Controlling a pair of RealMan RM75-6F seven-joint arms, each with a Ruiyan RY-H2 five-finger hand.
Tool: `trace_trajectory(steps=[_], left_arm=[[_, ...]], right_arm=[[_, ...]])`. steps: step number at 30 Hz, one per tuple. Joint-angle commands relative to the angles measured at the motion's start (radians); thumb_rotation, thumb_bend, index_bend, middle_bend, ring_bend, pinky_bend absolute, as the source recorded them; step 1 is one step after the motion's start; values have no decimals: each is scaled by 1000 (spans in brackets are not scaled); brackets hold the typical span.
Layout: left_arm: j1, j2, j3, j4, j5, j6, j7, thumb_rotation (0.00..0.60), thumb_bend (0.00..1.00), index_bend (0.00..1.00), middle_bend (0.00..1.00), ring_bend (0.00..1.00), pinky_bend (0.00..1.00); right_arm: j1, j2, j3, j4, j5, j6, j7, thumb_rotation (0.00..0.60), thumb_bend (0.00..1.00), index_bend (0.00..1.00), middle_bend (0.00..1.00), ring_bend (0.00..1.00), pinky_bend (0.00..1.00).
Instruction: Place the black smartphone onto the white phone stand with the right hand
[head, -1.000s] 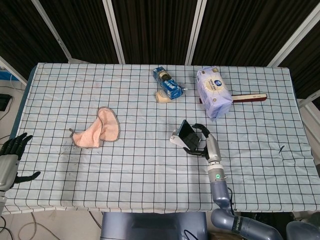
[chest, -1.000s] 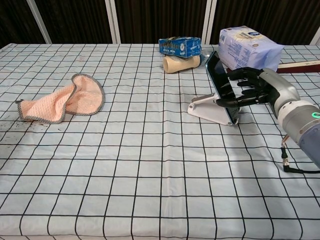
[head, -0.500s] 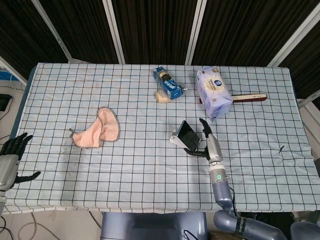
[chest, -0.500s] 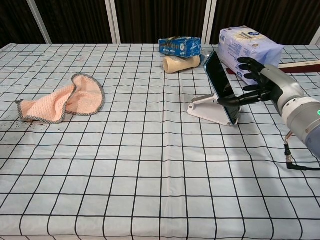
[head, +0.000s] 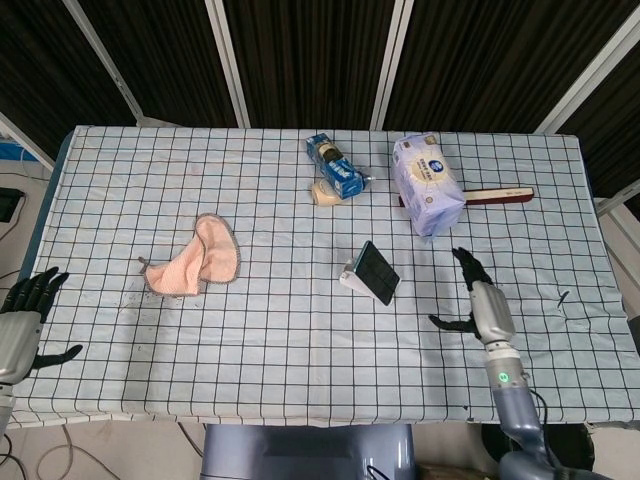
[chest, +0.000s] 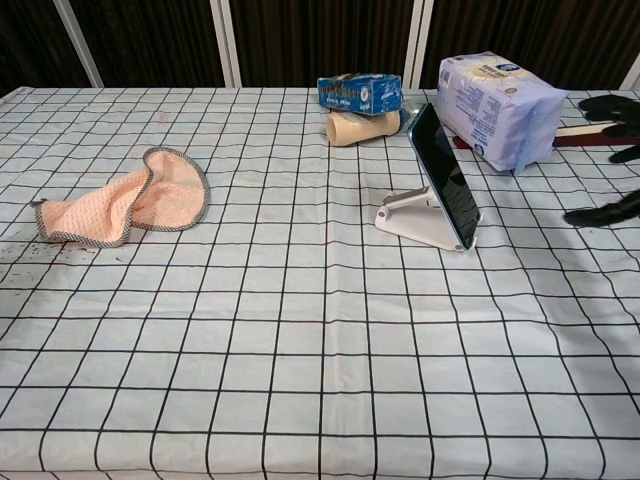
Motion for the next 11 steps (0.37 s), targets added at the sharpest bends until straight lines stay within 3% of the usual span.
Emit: trace_trajectory(steps=[1,6,11], left_arm=[[1,-4,2,5,1,2,14,600,0,0,0,0,0],[-1,-8,4,7,-8,-6,48,600,0,0,0,0,0],[0,-13,4,8,-8,-1,72,600,0,0,0,0,0]], right_arm=[[-86,141,-91,-62,-92,78,-67,600,31,0,0,0,144],[-148,229,-144,-58,-172,158,-82,600,24,0,0,0,144],[-193,250,-166,-11,-228,257,-199,600,21,0,0,0,144]])
